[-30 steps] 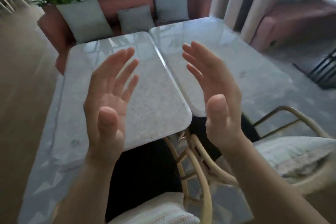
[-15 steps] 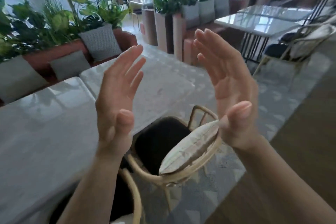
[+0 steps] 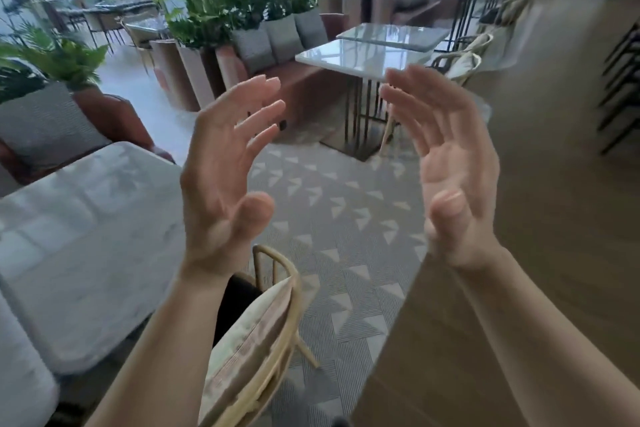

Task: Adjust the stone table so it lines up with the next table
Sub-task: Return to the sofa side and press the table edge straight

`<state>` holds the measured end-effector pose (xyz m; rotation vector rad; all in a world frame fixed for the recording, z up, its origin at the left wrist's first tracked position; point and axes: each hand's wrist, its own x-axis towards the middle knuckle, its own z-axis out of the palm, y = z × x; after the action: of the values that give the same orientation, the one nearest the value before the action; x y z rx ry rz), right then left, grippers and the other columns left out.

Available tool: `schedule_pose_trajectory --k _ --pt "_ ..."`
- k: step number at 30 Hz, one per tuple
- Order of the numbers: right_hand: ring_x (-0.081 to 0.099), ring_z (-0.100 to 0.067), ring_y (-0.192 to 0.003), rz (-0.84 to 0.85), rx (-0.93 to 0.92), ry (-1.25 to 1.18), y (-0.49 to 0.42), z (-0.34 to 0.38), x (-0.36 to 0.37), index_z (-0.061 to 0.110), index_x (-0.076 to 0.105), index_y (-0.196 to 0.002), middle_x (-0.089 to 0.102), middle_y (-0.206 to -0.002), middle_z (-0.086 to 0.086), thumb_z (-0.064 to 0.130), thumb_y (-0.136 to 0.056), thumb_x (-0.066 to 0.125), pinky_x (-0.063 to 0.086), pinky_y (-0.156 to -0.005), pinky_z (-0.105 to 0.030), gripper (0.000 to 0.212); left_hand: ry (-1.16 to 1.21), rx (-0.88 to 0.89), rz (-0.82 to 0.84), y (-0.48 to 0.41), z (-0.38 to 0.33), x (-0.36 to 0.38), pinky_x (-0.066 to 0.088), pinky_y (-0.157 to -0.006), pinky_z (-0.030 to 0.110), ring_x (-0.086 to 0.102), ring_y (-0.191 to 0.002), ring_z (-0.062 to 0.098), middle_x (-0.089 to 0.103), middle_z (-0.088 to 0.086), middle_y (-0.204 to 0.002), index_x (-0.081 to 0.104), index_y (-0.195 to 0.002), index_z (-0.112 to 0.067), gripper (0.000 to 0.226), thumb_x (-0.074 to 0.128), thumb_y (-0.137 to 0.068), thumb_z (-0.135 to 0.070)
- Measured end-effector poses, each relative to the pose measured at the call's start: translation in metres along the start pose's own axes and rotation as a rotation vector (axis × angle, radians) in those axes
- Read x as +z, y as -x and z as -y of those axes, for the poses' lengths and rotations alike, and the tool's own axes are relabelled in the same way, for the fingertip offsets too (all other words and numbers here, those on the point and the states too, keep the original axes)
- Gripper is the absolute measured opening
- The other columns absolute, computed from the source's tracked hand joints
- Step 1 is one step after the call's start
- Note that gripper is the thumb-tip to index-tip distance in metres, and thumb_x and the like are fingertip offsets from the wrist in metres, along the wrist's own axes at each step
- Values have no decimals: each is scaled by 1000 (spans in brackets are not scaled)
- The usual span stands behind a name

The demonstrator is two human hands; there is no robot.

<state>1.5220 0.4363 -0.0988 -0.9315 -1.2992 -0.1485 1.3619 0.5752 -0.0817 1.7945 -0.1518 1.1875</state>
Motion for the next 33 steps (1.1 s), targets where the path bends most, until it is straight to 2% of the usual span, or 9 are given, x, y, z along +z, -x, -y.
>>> schedule_pose_trajectory --k 3,7,11,20,24,28,33 --pt "55 -41 -145 18 13 55 -24 -54 -36 -1 40 -153 51 -155 -21 78 -98 56 43 -124 -53 98 34 32 16 -42 64 27 48 -114 47 58 -143 34 57 -5 -151 50 -146 -23 86 62 -86 -84" --pt "57 -40 -145 26 67 101 -71 -121 -84 -1 41 -152 52 -155 -20 79 -97 55 44 -125 -53 98 81 18 18 -111 134 61 48 -114 46 56 -143 40 52 4 -152 47 -146 -23 86 60 -87 -84" --pt "57 -41 -145 -5 43 150 -114 -184 -135 -1 41 -152 51 -155 -21 80 -98 54 44 -124 -53 98 131 25 55 -175 198 99 49 -113 43 57 -142 36 50 7 -152 43 -147 -21 87 60 -87 -83" --pt "58 -39 -144 -43 37 175 -187 -351 -259 0 43 -151 54 -154 -18 81 -96 54 46 -123 -51 98 118 59 98 -301 357 198 47 -118 47 55 -143 36 52 9 -151 44 -148 -14 93 59 -88 -83" --pt "57 -41 -145 -42 50 150 -231 -428 -318 0 41 -152 53 -155 -20 80 -96 56 45 -123 -51 99 103 37 79 -362 426 239 47 -119 48 56 -145 35 54 3 -152 50 -145 -15 91 61 -86 -84" --pt "57 -40 -145 -5 83 108 -288 -505 -357 1 40 -153 52 -155 -20 81 -96 56 44 -124 -52 100 31 1 35 -425 490 254 48 -119 50 56 -147 36 55 2 -155 50 -147 -21 92 59 -84 -87" --pt "56 -44 -145 -1 73 72 -352 -597 -365 -1 40 -152 52 -155 -25 80 -97 56 44 -124 -57 100 -30 -27 16 -495 561 243 49 -117 46 57 -147 35 54 8 -156 51 -147 -22 91 59 -84 -88"
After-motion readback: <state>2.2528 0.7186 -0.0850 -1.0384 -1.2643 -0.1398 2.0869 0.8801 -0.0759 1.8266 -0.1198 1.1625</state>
